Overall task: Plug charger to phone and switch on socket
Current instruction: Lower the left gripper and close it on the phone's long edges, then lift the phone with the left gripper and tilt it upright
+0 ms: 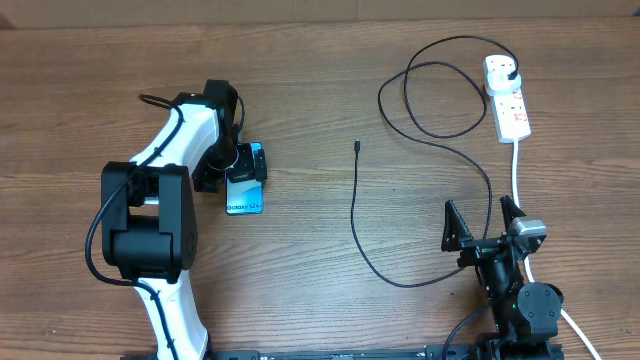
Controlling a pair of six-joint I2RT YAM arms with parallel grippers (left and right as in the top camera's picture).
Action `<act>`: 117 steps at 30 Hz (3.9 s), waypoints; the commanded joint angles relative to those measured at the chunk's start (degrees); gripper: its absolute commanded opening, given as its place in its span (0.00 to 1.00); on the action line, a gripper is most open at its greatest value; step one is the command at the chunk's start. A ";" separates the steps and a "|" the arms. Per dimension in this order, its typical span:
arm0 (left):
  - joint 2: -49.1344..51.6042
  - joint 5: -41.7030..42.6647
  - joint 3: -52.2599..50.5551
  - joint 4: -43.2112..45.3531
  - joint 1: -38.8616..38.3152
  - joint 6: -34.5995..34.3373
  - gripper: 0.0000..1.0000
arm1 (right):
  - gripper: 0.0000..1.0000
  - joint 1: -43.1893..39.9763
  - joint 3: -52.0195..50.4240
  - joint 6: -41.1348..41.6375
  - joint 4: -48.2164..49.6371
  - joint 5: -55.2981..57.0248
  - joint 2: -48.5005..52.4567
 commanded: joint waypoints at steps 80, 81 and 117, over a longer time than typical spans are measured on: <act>2.54 3.65 -2.49 0.85 0.57 2.29 0.97 | 1.00 0.33 -0.61 0.11 0.20 0.35 -0.57; 2.51 3.65 -2.49 0.87 0.57 2.29 0.97 | 1.00 0.33 -0.61 0.11 0.20 0.35 -0.57; 2.54 8.00 -2.49 3.06 0.55 -5.11 0.83 | 1.00 0.33 -0.61 0.11 0.20 0.35 -0.57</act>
